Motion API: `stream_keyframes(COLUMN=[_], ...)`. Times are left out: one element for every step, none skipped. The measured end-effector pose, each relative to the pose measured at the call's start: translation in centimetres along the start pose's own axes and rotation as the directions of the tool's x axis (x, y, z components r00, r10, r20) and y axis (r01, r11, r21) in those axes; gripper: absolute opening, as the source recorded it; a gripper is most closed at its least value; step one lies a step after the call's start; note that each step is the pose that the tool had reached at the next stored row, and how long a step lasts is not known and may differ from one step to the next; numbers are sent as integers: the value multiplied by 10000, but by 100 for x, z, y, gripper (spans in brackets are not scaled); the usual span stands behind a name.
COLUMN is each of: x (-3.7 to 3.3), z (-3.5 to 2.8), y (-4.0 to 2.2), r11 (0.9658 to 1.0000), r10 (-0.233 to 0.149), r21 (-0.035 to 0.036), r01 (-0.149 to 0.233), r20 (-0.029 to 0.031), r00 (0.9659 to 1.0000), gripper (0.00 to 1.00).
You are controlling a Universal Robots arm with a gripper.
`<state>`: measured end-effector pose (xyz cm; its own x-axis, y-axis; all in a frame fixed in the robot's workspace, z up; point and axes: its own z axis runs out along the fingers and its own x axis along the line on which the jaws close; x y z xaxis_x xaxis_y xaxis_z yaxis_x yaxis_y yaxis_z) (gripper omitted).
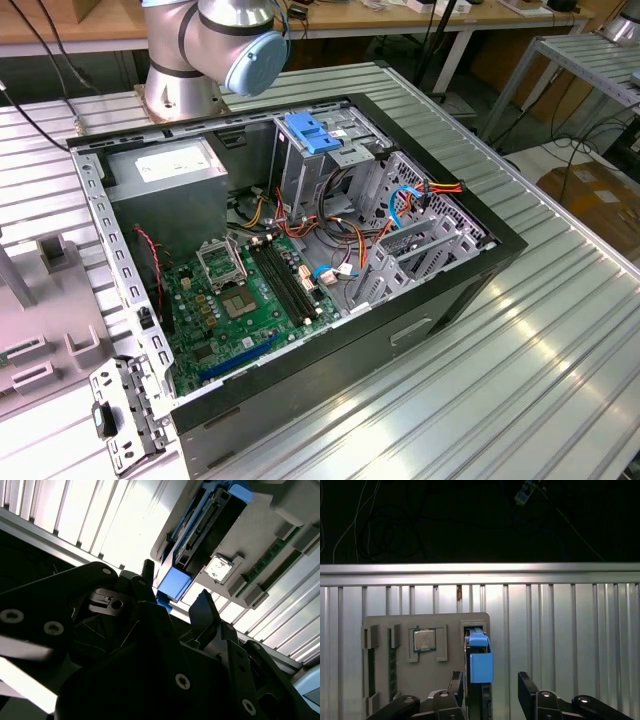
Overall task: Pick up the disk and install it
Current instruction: 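Pick up the disk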
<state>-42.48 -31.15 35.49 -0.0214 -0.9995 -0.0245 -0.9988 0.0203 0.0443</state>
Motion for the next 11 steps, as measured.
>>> stream_keyframes(x=[0,0,0,0,1,1,1,2,3,3,3], z=[4,11,15,23,27,33,46,71,110,124,126], y=[0,0,0,-1,-1,-1,-2,-3,-5,-5,-6], r11=[10000,10000,10000,10000,10000,10000,10000,10000,10000,10000,10000], r10=[0,0,0,1,1,0,0,0,0,1,0], r21=[0,0,0,0,-1,0,0,0,0,-1,0], r01=[0,0,0,-1,-1,0,0,0,0,-1,0], r20=[0,0,0,0,0,0,0,0,0,0,0], r00=[10000,10000,10000,10000,10000,10000,10000,10000,10000,10000,10000], gripper=[56,56,56,56,56,56,56,56,56,56,56])
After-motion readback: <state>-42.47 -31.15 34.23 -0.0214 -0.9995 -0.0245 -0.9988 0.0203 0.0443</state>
